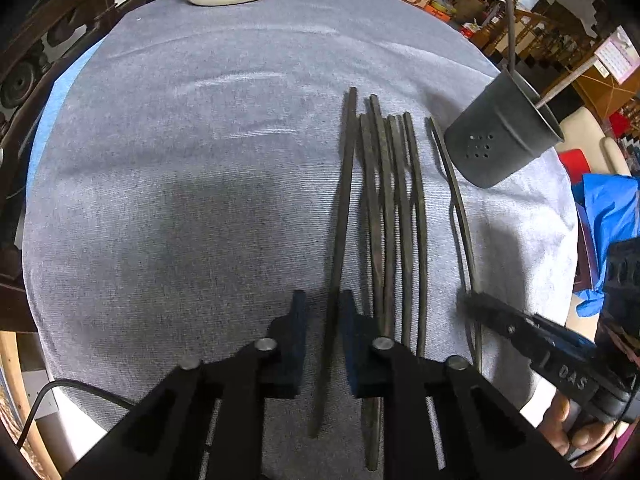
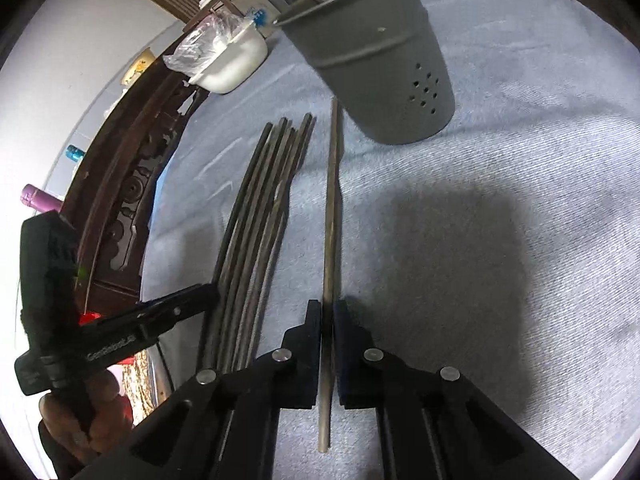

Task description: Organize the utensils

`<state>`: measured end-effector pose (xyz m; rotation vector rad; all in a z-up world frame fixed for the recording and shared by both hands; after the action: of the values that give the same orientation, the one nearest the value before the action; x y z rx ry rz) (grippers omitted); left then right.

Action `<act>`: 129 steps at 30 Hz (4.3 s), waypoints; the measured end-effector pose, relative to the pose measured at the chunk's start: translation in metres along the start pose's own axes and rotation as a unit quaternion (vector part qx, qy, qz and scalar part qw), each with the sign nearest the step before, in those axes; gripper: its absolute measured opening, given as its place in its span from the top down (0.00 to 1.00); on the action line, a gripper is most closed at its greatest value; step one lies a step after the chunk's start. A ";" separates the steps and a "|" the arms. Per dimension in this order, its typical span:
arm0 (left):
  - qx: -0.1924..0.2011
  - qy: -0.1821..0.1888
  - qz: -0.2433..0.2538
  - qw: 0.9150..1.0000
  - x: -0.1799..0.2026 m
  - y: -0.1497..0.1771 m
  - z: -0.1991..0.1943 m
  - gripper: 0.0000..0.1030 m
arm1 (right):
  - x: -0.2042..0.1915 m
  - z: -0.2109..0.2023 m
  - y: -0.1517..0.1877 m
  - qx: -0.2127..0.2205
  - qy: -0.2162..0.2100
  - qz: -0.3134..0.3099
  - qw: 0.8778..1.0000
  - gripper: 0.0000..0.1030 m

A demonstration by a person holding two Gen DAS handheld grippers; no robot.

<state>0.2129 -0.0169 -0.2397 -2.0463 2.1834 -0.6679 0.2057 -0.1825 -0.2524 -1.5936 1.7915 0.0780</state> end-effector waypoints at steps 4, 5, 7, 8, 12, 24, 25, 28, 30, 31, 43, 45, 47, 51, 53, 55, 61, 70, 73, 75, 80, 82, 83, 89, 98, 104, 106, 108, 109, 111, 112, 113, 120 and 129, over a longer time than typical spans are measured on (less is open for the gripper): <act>0.000 0.006 -0.006 1.000 -0.004 0.002 -0.002 0.92 | -0.007 0.002 0.008 -0.013 -0.013 -0.001 1.000 0.93; 0.000 0.007 -0.010 1.000 -0.006 0.003 -0.004 0.92 | -0.009 0.004 0.009 -0.016 -0.013 -0.003 1.000 0.93; -0.001 0.007 -0.015 1.000 -0.008 0.004 -0.006 0.93 | -0.011 0.005 0.011 -0.019 -0.017 -0.004 1.000 0.93; -0.002 0.006 -0.015 1.000 -0.009 0.006 -0.007 0.93 | -0.013 0.005 0.012 -0.020 -0.018 -0.005 1.000 0.93; -0.005 0.008 -0.020 1.000 -0.009 0.014 -0.015 0.94 | -0.016 0.007 0.016 -0.027 -0.022 -0.008 0.999 0.93; -0.025 0.022 -0.017 0.999 -0.007 0.023 -0.019 0.92 | -0.023 -0.004 0.011 -0.017 0.018 -0.056 0.998 0.89; -0.020 0.019 -0.014 1.000 -0.008 0.018 -0.020 0.90 | -0.023 -0.006 0.007 -0.010 0.019 -0.057 0.998 0.88; -0.008 0.015 -0.008 1.000 -0.010 0.005 -0.022 0.75 | -0.022 -0.008 -0.010 0.009 0.024 -0.054 0.998 0.88; -0.003 0.014 -0.009 1.000 -0.014 -0.004 -0.022 0.74 | -0.025 -0.007 -0.022 0.018 0.028 -0.055 0.998 0.88; -0.003 0.017 -0.011 1.000 -0.015 -0.009 -0.020 0.74 | -0.026 -0.006 -0.028 0.022 0.029 -0.058 0.998 0.88; -0.027 0.045 -0.022 0.998 -0.019 -0.040 0.000 0.74 | -0.034 0.029 -0.056 0.018 0.059 -0.070 0.996 0.88; -0.035 0.048 -0.026 0.998 -0.019 -0.044 0.004 0.74 | -0.031 0.033 -0.058 0.013 0.064 -0.068 0.996 0.88; -0.039 0.053 -0.025 0.998 -0.018 -0.047 0.008 0.74 | -0.032 0.037 -0.059 0.007 0.060 -0.064 0.996 0.88; -0.048 0.060 -0.036 0.996 -0.018 -0.052 0.013 0.74 | -0.031 0.043 -0.062 0.002 0.069 -0.059 0.996 0.88; -0.055 0.063 -0.044 0.995 -0.019 -0.054 0.014 0.74 | -0.031 0.046 -0.063 -0.005 0.070 -0.054 0.996 0.88; -0.059 0.068 -0.049 0.995 -0.019 -0.055 0.013 0.74 | -0.031 0.048 -0.063 -0.009 0.076 -0.055 0.996 0.88; -0.072 0.067 -0.060 0.993 -0.017 -0.064 0.021 0.74 | -0.026 0.045 -0.065 -0.001 0.073 -0.046 0.996 0.91; -0.084 0.051 -0.067 0.993 -0.013 -0.069 0.036 0.74 | -0.013 0.032 -0.058 -0.012 0.097 -0.046 0.994 0.91; -0.086 0.045 -0.064 0.993 -0.010 -0.070 0.039 0.74 | -0.011 0.031 -0.059 -0.023 0.097 -0.042 0.994 0.91; -0.089 0.043 -0.066 0.993 -0.008 -0.071 0.041 0.74 | -0.010 0.033 -0.062 -0.029 0.100 -0.036 0.994 0.90; -0.087 0.028 -0.055 0.994 -0.003 -0.072 0.039 0.77 | -0.011 0.038 -0.068 -0.028 0.107 -0.045 0.993 0.90; -0.086 0.020 -0.053 0.995 -0.003 -0.072 0.040 0.83 | -0.013 0.039 -0.071 -0.023 0.107 -0.055 0.993 0.90; -0.085 0.018 -0.055 0.995 -0.003 -0.072 0.041 0.85 | -0.013 0.040 -0.071 -0.023 0.105 -0.056 0.993 0.90; -0.077 0.022 -0.061 0.995 -0.006 -0.072 0.038 0.92 | -0.017 0.027 -0.067 0.000 0.089 -0.068 0.994 0.92; -0.006 0.028 -0.060 0.998 -0.006 -0.088 -0.017 0.93 | -0.052 -0.042 -0.086 0.101 0.023 -0.106 0.989 0.93; 0.071 0.035 -0.033 0.996 0.013 -0.106 -0.081 0.94 | -0.071 -0.105 -0.103 0.206 -0.009 -0.117 0.971 0.93; 0.096 0.038 -0.022 0.994 0.024 -0.109 -0.101 0.94 | -0.072 -0.127 -0.110 0.246 -0.014 -0.115 0.962 0.93; 0.116 0.043 -0.012 0.992 0.035 -0.112 -0.116 0.94 | -0.074 -0.148 -0.114 0.284 -0.016 -0.116 0.952 0.93; 0.125 0.047 -0.007 0.991 0.040 -0.113 -0.124 0.94 | -0.076 -0.156 -0.116 0.299 -0.017 -0.116 0.947 0.93; 0.144 0.050 0.005 0.988 0.052 -0.117 -0.138 0.94 | -0.076 -0.175 -0.122 0.330 -0.018 -0.113 0.937 0.93; 0.152 0.051 0.011 0.987 0.057 -0.119 -0.145 0.94 | -0.076 -0.184 -0.125 0.345 -0.020 -0.109 0.932 0.93; 0.161 0.054 0.017 0.985 0.062 -0.120 -0.151 0.94 | -0.076 -0.190 -0.128 0.353 -0.021 -0.108 0.929 0.93; 0.206 0.047 0.050 0.976 0.094 -0.151 -0.178 0.94 | -0.079 -0.222 -0.143 0.383 -0.029 -0.098 0.918 0.93; 0.188 0.053 0.050 0.979 0.093 -0.132 -0.169 0.94 | 0.001 -0.185 -0.111 0.238 -0.017 -0.019 0.971 0.86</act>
<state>0.2677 -0.0644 -0.0177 -1.7353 2.0025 -1.1012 0.2172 -0.3003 -0.0716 -1.2695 1.5997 -0.3178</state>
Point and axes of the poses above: each gripper's, at about its wrist camera, not at the fingertips, and z roughly the way its jaws point, x to its right, y to its underside, the point moved 6 cm from there along z, roughly the way its jaws point, and after that the axes turned 5 degrees about x, right-handed, at the moved point
